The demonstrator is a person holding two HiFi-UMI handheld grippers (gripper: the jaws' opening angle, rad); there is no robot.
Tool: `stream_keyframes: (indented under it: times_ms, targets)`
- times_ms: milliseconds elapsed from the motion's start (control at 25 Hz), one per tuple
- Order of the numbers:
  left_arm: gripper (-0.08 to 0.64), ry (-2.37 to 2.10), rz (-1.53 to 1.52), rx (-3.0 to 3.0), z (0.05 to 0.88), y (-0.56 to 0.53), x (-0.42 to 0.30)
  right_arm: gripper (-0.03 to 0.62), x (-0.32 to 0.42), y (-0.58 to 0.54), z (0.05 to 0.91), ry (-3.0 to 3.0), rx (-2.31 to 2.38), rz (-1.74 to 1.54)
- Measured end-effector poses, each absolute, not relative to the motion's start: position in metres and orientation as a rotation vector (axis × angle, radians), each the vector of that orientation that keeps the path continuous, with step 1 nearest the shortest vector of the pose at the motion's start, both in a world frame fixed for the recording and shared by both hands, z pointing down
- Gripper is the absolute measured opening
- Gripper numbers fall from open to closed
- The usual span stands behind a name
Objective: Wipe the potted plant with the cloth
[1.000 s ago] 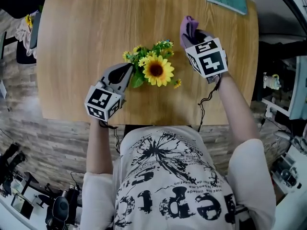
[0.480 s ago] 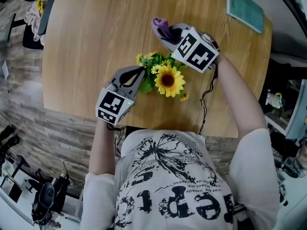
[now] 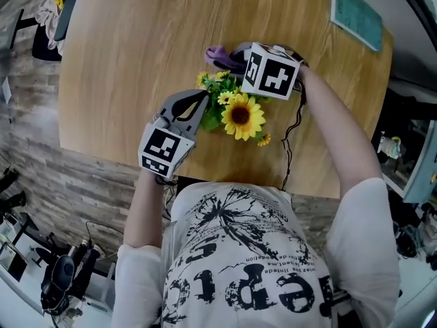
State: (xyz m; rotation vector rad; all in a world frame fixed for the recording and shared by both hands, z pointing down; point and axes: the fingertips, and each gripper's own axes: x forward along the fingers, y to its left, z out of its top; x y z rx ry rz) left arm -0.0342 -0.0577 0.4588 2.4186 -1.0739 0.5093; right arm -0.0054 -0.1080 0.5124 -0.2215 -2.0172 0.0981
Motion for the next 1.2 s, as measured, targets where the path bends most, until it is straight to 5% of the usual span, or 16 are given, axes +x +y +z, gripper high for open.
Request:
stream_keyframes:
  times_ms: [1200]
  targets:
    - [0.003,-1.143,0.409,2.338,0.459,-0.067,-0.04,0.069,0.073,-0.055,0.515,-1.928,-0.303,0.2]
